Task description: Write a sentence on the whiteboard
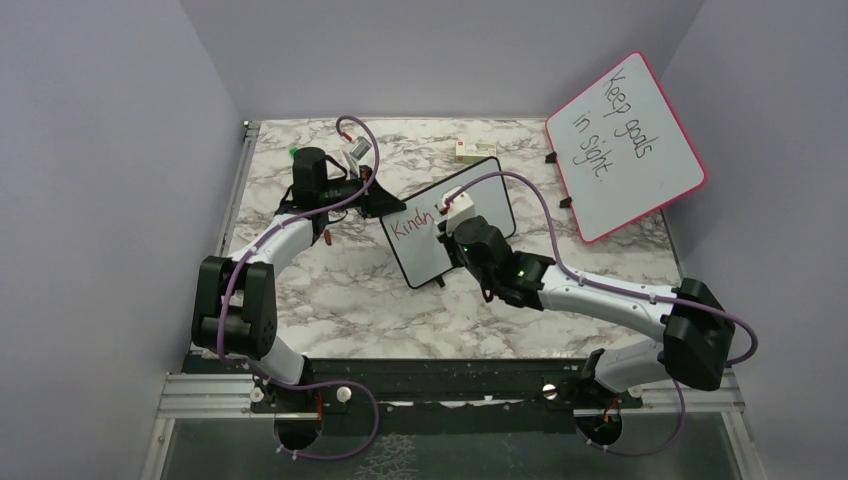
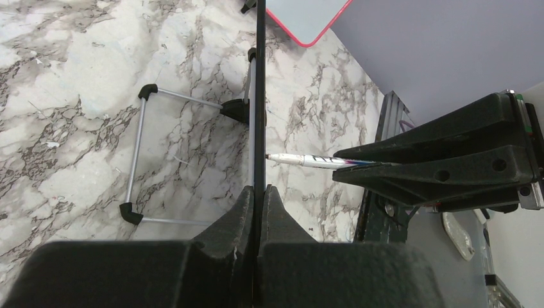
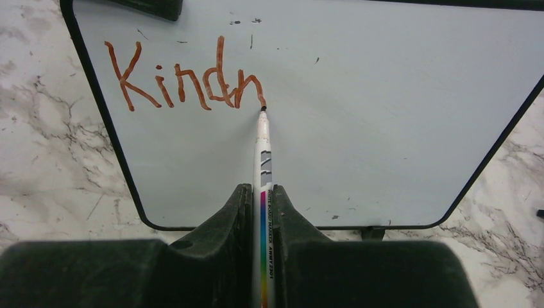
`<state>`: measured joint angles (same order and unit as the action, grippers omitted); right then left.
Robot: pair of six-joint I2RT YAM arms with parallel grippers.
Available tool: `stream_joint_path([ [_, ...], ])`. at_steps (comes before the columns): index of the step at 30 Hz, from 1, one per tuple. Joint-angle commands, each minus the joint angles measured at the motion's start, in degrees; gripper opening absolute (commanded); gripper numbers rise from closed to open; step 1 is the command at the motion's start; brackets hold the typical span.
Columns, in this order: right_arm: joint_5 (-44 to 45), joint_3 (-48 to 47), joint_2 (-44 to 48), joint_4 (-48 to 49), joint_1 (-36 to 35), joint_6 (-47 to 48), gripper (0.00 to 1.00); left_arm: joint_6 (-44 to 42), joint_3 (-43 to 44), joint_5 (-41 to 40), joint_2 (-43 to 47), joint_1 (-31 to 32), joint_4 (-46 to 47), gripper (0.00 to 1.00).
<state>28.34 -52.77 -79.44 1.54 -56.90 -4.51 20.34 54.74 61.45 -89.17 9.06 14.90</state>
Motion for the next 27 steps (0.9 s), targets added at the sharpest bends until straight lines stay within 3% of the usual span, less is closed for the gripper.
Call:
stream_joint_path([
  [1,-1.1,1.0,2.0,-0.4,0.3,-0.2,0.01,-0.9,0.6,1.4,-0.5,0.1,-2.7,0.0],
  [27,-4.0,-0.6,0.7,4.0,1.5,1.1,0.01,-1.2,0.8,1.5,-0.7,0.1,-3.0,0.0],
])
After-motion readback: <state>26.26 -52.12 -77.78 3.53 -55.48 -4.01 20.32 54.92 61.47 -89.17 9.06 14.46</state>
